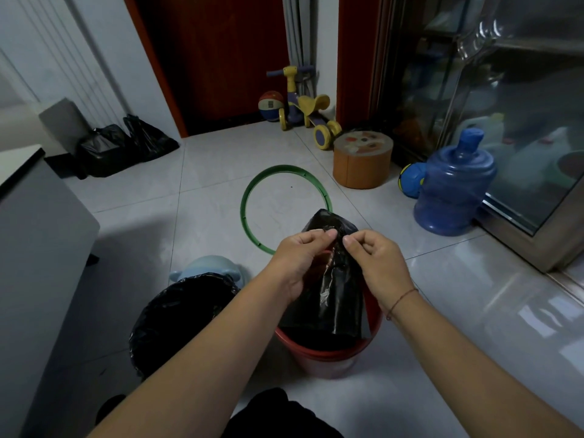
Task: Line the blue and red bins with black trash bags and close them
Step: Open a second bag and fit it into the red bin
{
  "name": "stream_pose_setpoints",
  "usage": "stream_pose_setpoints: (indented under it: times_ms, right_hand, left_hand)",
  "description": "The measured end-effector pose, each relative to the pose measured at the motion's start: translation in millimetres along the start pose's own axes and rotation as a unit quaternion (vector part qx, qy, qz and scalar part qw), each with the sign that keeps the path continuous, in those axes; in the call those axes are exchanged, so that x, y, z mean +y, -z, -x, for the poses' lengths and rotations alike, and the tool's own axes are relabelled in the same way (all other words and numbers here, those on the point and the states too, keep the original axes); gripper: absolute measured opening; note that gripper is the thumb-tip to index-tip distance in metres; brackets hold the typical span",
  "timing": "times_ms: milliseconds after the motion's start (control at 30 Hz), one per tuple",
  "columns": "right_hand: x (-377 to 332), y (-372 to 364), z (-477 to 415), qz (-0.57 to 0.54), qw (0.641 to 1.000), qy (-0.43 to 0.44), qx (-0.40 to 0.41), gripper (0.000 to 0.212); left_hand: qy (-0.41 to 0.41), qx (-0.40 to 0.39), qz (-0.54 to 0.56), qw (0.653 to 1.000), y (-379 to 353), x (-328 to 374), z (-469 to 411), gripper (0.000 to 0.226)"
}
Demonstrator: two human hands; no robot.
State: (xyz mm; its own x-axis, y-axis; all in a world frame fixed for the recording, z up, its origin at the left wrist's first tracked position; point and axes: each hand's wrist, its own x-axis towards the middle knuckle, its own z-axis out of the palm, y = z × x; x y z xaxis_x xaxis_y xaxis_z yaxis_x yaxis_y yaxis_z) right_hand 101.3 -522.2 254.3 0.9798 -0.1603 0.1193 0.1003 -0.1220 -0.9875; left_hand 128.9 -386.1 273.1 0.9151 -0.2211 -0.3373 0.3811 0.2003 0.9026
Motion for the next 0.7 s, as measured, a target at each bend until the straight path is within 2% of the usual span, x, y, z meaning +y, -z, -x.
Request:
stream_pose_setpoints:
  times_ms: [167, 233, 267, 367, 467, 567, 700]
  right_hand:
    - [5, 11, -6, 0.039, 0.998, -0.004, 0.05, 0.024]
    - [10, 19, -12, 0.0, 0.995, -0.048, 0.093, 0.023]
    - [13, 23, -16, -0.058, 0.989, -0.083, 0.108, 0.022]
    - [23, 34, -26, -0.276, 0.934, -0.192, 0.118, 0.023]
    - [34, 43, -32, -0.414, 0.861, -0.269, 0.121, 0.023]
    - [39, 47, -33, -0.479, 0.81, -0.307, 0.143, 0.024]
    - [48, 60, -35, -0.529, 0.757, -0.349, 0.16, 0.039]
  left_hand:
    - [0.012, 0.054, 0.045, 0.997, 6, 0, -5, 0.013]
    - [0.02, 0.074, 0.099, 0.992, 14, 1, -9, 0.012]
    - [0.025, 0.079, 0.133, 0.988, 20, 1, -11, 0.012]
    - [0.048, 0.082, 0.238, 0.967, 37, -1, -16, 0.016]
    - [0.059, 0.105, 0.286, 0.951, 49, -5, -20, 0.021]
    - [0.051, 0.12, 0.311, 0.942, 57, -6, -22, 0.025]
    - [0.044, 0.142, 0.323, 0.935, 68, -2, -24, 0.029]
